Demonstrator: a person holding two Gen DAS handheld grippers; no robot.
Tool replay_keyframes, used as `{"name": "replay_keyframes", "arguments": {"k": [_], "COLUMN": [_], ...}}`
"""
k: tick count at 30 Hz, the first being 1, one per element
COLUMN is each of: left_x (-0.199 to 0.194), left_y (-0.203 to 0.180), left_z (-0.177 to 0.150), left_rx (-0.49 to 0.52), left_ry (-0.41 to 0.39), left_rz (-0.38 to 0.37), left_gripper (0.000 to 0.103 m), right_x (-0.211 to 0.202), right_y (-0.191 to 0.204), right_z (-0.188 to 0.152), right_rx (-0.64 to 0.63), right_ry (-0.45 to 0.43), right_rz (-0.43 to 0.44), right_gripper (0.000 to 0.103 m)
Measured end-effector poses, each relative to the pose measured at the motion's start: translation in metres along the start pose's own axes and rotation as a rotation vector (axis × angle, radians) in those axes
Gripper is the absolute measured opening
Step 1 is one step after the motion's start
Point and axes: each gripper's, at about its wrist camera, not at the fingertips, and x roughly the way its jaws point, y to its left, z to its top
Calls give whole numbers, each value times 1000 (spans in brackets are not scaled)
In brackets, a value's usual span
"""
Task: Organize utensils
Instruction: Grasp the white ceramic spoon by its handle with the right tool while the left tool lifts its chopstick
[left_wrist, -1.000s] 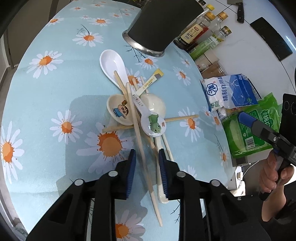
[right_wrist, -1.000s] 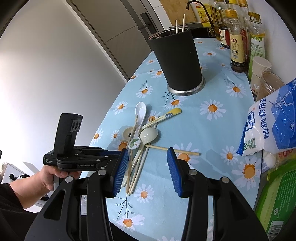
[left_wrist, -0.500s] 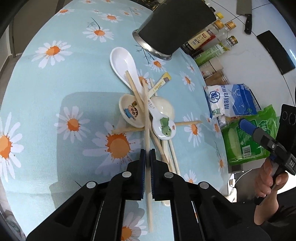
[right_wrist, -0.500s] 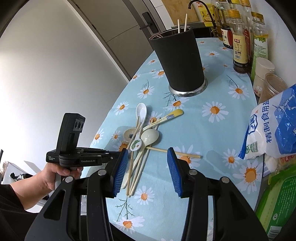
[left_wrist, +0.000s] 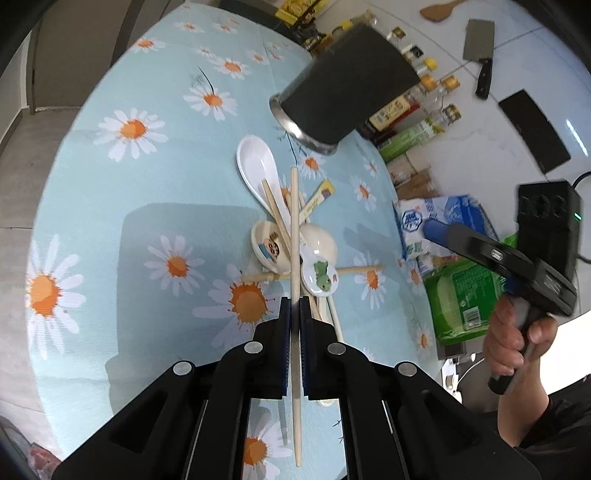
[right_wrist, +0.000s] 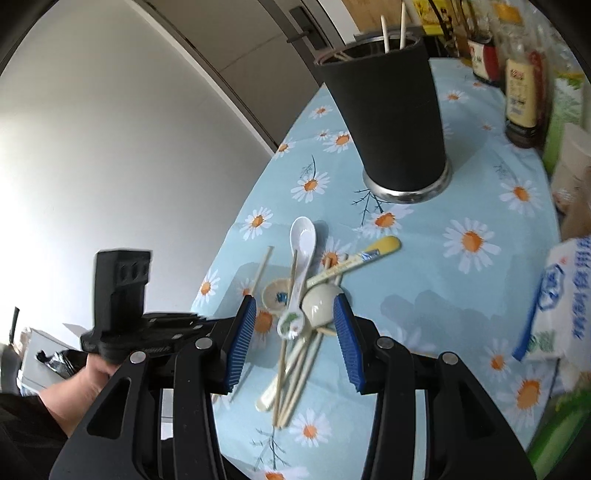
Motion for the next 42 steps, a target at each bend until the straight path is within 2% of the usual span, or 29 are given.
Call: {"name": "replay_keyframes", "arguments": {"k": [5, 8, 12, 18, 30, 32, 34, 39, 42], "left_x": [-25, -40, -56, -72, -80, -81, -81, -82, -81], "left_y": [3, 4, 8, 21, 35, 35, 36, 36, 35], "left_z": [1, 0, -3, -7, -5, -5, -5, -5, -4], "left_rx": [-14, -13, -19, -43, -57, -56, -55, -55, -53], "left_ry": [-69, -108, -146, -182, -192, -193, -193, -192, -188], "left_rz": [-14, -11, -15, -21, -39, -41, -43, -43, -42], "left_gripper": [4, 4, 4, 4, 3, 3, 3, 3, 3], "right_x": [36, 60, 90, 123, 159, 162, 164, 167, 160], "right_y": [-2, 1, 7, 3, 2, 3, 4, 7, 6], "right_z": [31, 47, 62, 75, 85, 86, 86, 88, 86], "right_rx": [22, -4, -50, -68, -81, -89, -92, -92, -108], "right_ry": [77, 124, 182, 259, 365, 374, 382, 377, 364], "right_rz": [15, -19, -80, -160, -196, -202, -206, -202, -209], "right_gripper": [44, 44, 36, 30, 22, 21, 13, 5, 5]}}
